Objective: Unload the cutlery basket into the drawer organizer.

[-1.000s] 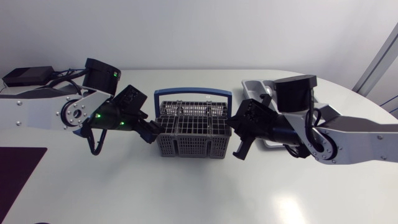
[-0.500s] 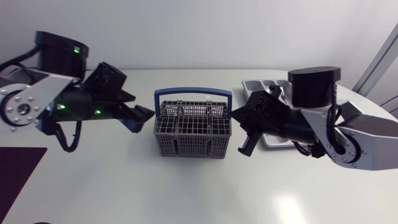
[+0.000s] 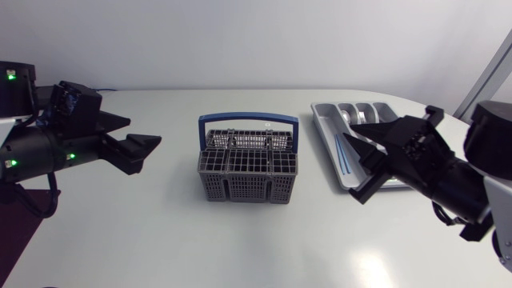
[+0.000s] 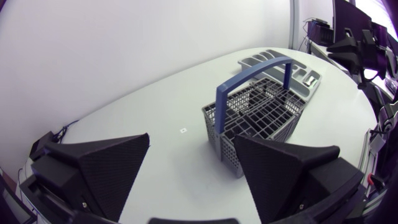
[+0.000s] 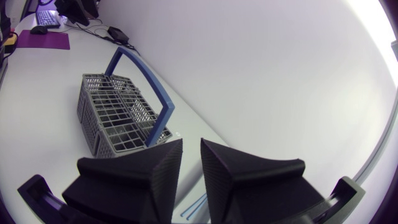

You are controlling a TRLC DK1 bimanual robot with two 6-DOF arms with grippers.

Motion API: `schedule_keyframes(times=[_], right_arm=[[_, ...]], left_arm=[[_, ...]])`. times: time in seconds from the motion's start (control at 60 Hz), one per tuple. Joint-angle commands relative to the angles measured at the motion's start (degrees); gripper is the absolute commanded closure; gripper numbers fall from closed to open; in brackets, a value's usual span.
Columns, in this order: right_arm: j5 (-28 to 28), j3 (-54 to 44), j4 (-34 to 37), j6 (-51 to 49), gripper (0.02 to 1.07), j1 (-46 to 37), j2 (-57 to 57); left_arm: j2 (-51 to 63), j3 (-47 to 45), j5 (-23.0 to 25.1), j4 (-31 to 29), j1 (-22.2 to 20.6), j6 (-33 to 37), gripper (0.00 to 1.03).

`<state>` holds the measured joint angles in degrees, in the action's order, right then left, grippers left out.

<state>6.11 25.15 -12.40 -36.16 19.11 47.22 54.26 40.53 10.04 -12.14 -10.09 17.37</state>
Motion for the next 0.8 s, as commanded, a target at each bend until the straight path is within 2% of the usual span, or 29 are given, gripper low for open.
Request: schedule_keyframes(times=[0.0, 0.067, 0.167, 0.2, 0.233, 0.25, 0.5, 0.783], right_arm=[[-0.7, -2.4, 1.9, 1.2, 0.67, -1.8, -5.8], [-0.9, -3.2, 4.5, 1.1, 0.6, -3.6, -10.6], [-0.9, -4.7, 7.9, 1.1, 0.4, -5.9, -18.0], [-0.9, -5.2, 8.9, 1.1, 0.29, -6.6, -19.8], [-0.8, -5.9, 9.7, 1.0, 0.07, -7.3, -22.3], [-0.8, -6.2, 9.9, 1.1, 0.04, -7.8, -23.3], [-0.7, -10.9, 12.1, 2.5, 0.06, -14.2, -33.2], [-0.1, -14.6, 11.4, 10.4, 0.06, -23.6, -38.9]], left_arm=[[-1.5, -1.7, 0.9, 0.7, 2.7, -1.9, 0.05], [-2.1, -2.1, 2.6, 0.7, 4.9, -2.6, 0.05], [-3.4, -3.1, 3.4, 0.7, 7.1, -3.0, 0.05], [-3.6, -3.4, 3.4, 0.7, 7.3, -3.0, 0.05], [-4.1, -3.9, 3.4, 0.7, 7.6, -3.1, 0.05], [-4.3, -4.1, 3.4, 0.7, 7.7, -3.1, 0.05], [-8.7, -6.5, 3.4, 0.6, 8.6, -3.0, 0.05], [-13.8, -8.7, 3.2, 0.6, 11.1, -4.4, 0.05]])
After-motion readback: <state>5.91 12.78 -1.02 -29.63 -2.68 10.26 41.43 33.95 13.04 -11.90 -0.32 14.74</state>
